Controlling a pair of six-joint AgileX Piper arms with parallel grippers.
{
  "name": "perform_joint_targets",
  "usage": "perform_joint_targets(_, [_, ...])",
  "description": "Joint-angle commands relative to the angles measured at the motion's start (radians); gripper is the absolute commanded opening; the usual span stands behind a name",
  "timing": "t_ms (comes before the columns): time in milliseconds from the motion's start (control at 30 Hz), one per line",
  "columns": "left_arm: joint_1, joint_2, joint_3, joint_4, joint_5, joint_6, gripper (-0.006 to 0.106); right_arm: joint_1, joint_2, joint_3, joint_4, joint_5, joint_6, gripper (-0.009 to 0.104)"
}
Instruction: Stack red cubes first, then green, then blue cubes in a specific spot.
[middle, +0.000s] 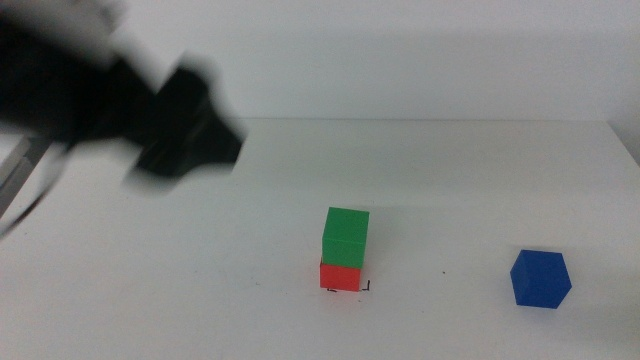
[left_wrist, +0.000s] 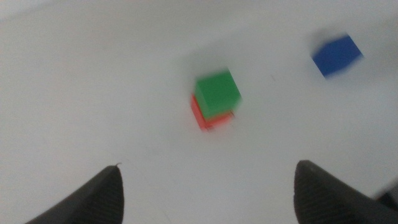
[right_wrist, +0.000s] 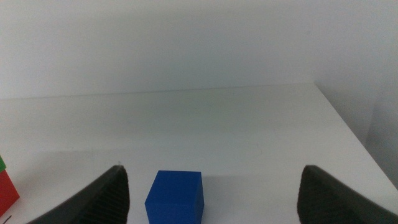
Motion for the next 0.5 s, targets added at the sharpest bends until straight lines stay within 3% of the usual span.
perform_joint_targets(0, [0.010, -0.145, 0.158, -0.074, -0.071, 0.015, 0.094, -0.004, -0.005, 0.003, -0.011, -0.010, -0.005, 0.093])
perform_joint_targets(133, [0.015, -0.295, 0.284, -0.072, -0.150, -0.029, 0.094, -0.004, -0.005, 0.003, -0.011, -0.010, -0.005, 0.093])
perform_joint_targets(467, [0.015, -0.360, 0.293, -0.067, -0.212, -0.029, 0.094, -0.004, -0.005, 0.003, -0.011, -0.010, -0.005, 0.093])
